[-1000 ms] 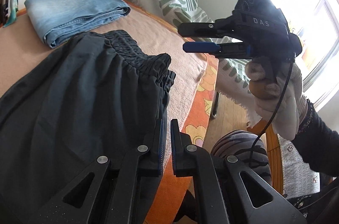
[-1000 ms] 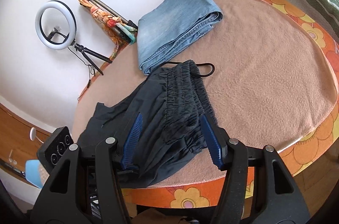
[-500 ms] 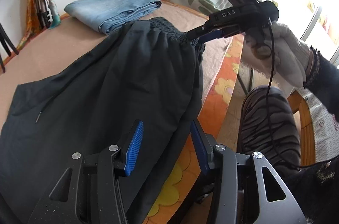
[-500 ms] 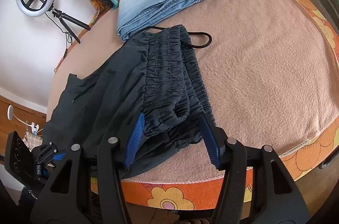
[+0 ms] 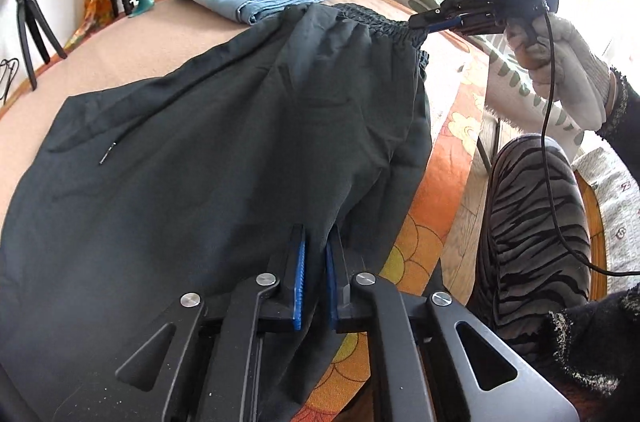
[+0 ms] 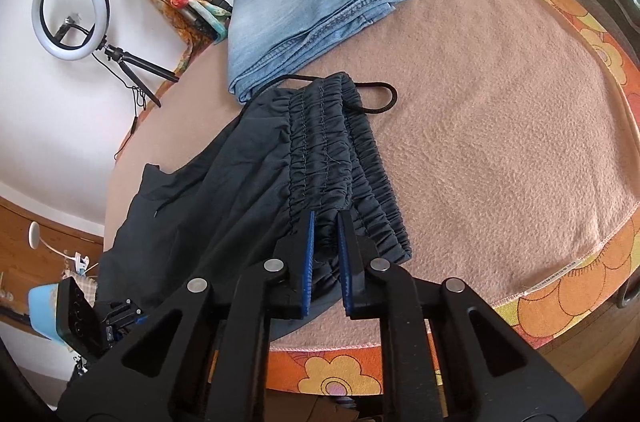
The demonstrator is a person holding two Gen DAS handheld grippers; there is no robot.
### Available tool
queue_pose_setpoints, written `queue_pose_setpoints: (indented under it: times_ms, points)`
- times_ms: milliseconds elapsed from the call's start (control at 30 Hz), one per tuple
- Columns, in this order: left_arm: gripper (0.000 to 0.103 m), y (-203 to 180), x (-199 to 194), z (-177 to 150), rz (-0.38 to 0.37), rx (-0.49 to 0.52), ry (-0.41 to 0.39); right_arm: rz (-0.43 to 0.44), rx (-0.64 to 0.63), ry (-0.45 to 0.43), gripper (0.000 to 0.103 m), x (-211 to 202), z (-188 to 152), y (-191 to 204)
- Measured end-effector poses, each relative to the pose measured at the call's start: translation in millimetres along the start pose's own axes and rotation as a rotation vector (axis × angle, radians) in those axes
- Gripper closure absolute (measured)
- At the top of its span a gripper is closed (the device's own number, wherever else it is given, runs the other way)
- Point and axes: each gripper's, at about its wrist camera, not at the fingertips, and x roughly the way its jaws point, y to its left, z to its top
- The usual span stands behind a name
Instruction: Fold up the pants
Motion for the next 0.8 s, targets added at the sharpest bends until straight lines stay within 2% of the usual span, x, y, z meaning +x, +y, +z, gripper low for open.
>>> queue_pose_setpoints:
  times_ms: [133, 233, 300, 367, 467, 500, 567, 667, 800]
  points:
    - [0.097, -4, -20, 1, -0.073, -0.014, -0.040, 0.055, 0.009, -0.028, 0.093, -22, 2, 4]
    - [0.097, -2, -29, 3, -0.146, -0.035, -0.063, 0.071, 0.005, -0.056, 0.093, -36, 3, 4]
    - [0.097, 1, -31, 3, -0.199, -0.058, -0.061, 0.051, 0.004, -0.056, 0.093, -34, 2, 1]
    - [0.096, 5, -31, 3, -0.141, -0.074, -0.055, -0.018, -0.018, -0.022, 0.093, -19, -1, -3]
    - [0.096, 15, -33, -2, -0.131, -0.121, -0.053, -0.123, -0.063, 0.009, 0.093, 3, -7, -7]
    - [0.096, 18, -36, -5, -0.139, -0.138, -0.048, -0.117, -0.045, 0.016, 0.093, 6, -7, -9]
    - [0.093, 20, -40, -11, -0.126, -0.148, -0.035, -0.052, 0.001, 0.012, 0.093, 0, -6, -11]
    - [0.077, 18, -45, -20, -0.112, -0.124, -0.013, -0.027, -0.022, -0.026, 0.093, -17, -1, 1]
    - [0.075, 19, -46, -30, -0.100, -0.127, 0.004, -0.014, -0.043, -0.060, 0.093, -33, 3, 11]
